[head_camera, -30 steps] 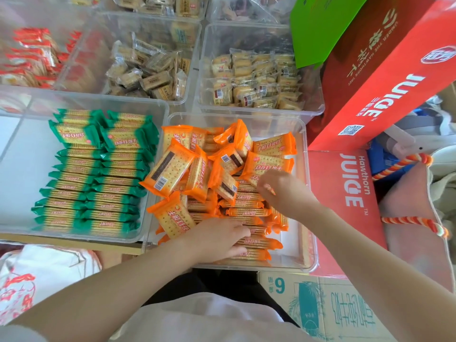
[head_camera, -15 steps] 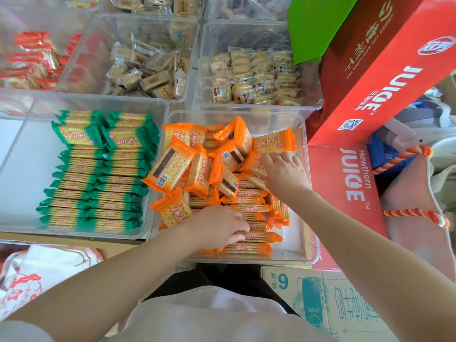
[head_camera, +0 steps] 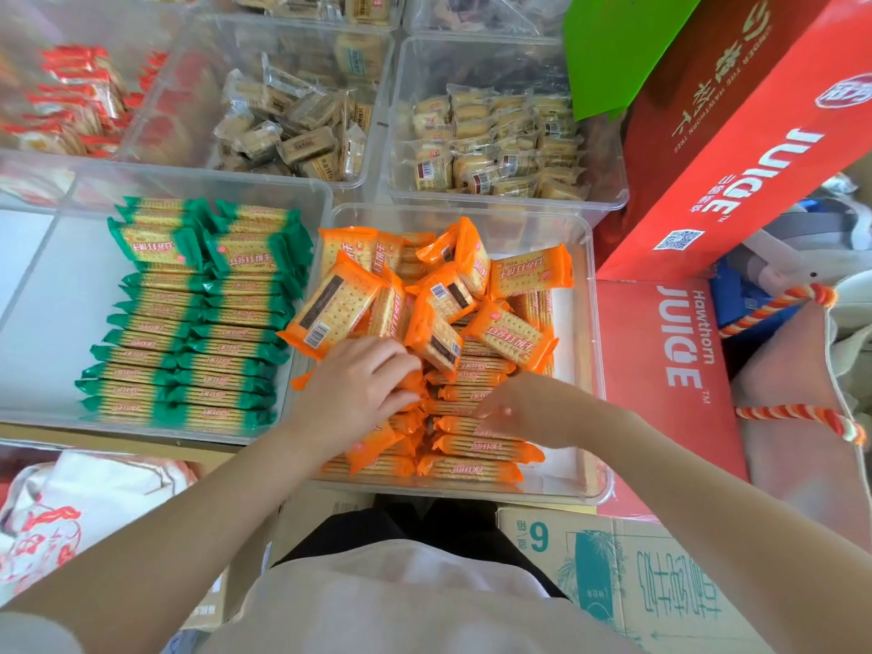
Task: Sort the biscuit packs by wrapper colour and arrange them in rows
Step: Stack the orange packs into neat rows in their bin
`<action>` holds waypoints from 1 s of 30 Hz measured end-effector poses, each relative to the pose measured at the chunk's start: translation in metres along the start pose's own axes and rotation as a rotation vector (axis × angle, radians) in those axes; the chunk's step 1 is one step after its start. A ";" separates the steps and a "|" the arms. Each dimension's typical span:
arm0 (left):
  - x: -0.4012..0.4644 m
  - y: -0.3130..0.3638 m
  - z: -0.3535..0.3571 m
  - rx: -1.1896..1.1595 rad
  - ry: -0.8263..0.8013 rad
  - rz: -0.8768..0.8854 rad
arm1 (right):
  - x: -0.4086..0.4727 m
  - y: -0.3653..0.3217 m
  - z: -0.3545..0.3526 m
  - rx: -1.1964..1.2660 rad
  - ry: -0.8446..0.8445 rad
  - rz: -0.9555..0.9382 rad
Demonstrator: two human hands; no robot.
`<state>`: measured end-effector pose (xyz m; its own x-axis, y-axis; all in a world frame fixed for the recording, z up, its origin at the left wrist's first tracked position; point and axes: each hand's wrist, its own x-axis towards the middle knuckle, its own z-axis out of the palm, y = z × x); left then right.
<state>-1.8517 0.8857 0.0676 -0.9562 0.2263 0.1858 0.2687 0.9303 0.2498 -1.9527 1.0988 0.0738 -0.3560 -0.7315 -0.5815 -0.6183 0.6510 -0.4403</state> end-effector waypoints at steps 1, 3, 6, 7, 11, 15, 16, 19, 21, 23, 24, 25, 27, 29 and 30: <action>-0.006 -0.003 -0.002 0.038 0.004 -0.017 | 0.003 -0.003 -0.004 -0.005 0.070 0.014; -0.018 -0.007 -0.005 0.113 0.015 -0.067 | 0.012 -0.010 -0.012 0.040 0.282 0.026; -0.034 -0.004 -0.010 0.154 0.040 -0.210 | 0.030 -0.023 -0.015 0.089 0.470 0.051; -0.038 -0.002 -0.010 0.158 0.042 -0.247 | 0.036 -0.026 -0.014 0.084 0.477 0.069; -0.052 0.004 -0.010 0.113 0.038 -0.327 | 0.052 -0.030 -0.004 0.098 0.442 0.134; -0.058 0.005 -0.008 0.081 -0.048 -0.273 | 0.051 -0.029 -0.002 0.141 0.480 0.039; -0.057 0.006 -0.008 0.087 -0.069 -0.284 | 0.048 -0.027 -0.003 0.141 0.481 -0.003; -0.054 0.006 -0.008 0.151 -0.172 -0.224 | 0.034 -0.021 -0.014 0.208 0.470 -0.087; -0.052 0.000 -0.011 0.203 -0.240 -0.108 | 0.026 -0.015 -0.022 0.233 0.417 -0.075; -0.046 -0.007 -0.018 0.203 -0.252 -0.033 | 0.018 -0.006 -0.026 0.203 0.282 -0.001; -0.044 -0.010 -0.021 0.183 -0.241 -0.006 | 0.015 -0.002 -0.025 0.178 0.203 0.031; -0.040 -0.012 -0.024 0.163 -0.225 0.018 | 0.013 0.001 -0.023 0.167 0.144 0.057; -0.033 -0.010 -0.029 0.130 -0.186 0.043 | 0.011 0.005 -0.019 0.168 0.124 0.088; -0.024 -0.002 -0.033 0.040 -0.170 -0.009 | 0.009 0.009 -0.018 0.166 0.164 0.119; -0.019 0.004 -0.035 -0.047 -0.176 -0.067 | 0.008 0.011 -0.017 0.181 0.191 0.141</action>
<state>-1.8281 0.8745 0.0982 -0.9766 0.2151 -0.0007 0.2049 0.9315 0.3006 -1.9744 1.0963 0.0759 -0.5654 -0.6450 -0.5142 -0.4246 0.7620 -0.4890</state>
